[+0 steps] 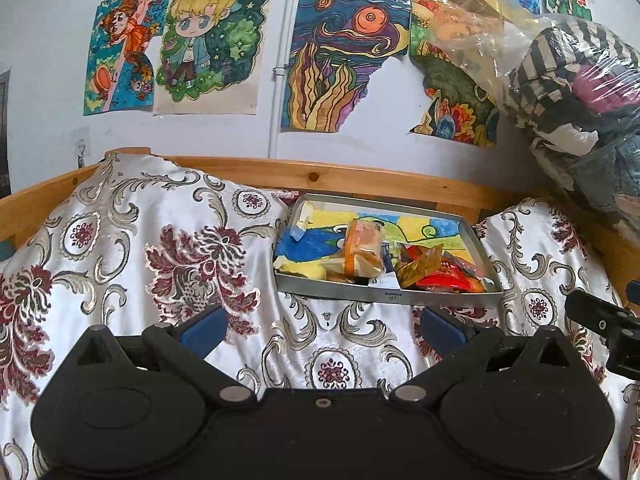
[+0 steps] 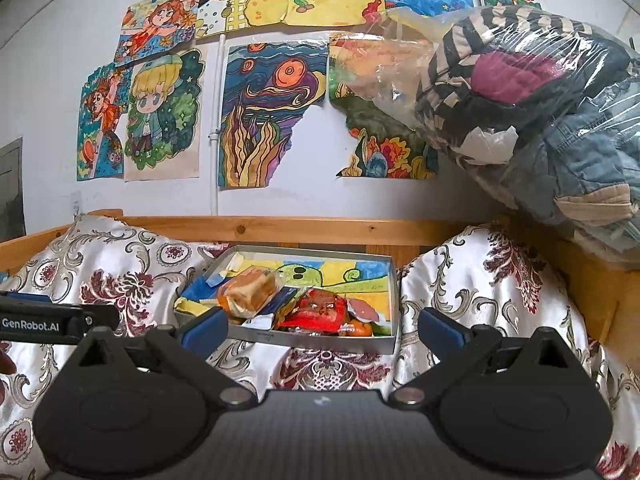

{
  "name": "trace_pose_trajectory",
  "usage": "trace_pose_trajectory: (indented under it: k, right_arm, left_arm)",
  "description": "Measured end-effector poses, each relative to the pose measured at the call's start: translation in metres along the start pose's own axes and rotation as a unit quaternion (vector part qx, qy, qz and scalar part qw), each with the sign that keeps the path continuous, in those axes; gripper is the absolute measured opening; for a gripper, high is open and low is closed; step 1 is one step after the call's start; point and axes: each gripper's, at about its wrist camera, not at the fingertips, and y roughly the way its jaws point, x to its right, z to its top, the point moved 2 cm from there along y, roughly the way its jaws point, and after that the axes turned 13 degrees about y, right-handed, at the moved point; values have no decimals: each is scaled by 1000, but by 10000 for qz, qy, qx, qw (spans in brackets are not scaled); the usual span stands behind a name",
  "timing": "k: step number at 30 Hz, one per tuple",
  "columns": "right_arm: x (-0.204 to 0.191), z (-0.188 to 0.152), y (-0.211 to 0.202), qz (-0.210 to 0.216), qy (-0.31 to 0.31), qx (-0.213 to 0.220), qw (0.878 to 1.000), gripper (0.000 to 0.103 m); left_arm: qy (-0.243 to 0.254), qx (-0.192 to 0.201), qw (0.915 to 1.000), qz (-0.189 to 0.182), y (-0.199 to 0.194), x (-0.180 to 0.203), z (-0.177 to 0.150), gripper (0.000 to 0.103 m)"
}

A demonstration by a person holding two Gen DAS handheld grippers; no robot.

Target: Organize snacks

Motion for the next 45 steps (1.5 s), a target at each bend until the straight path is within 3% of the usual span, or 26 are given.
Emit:
trace_pose_trajectory:
  k: [30,40,45]
  right_arm:
    - [1,-42,-16,-88,20,-252,9996,103]
    - [4,-60,-10,-25,-177,-297,9994,103]
    - [9,-69,-1,-77,-40,-524,9986,103]
  left_arm:
    - [-23,-181,9998,105,-6,-2,-48,102]
    - [62,-499,9987,119,14,3,-72,102]
    - [102,-670,9976,130,23,4,-81,102]
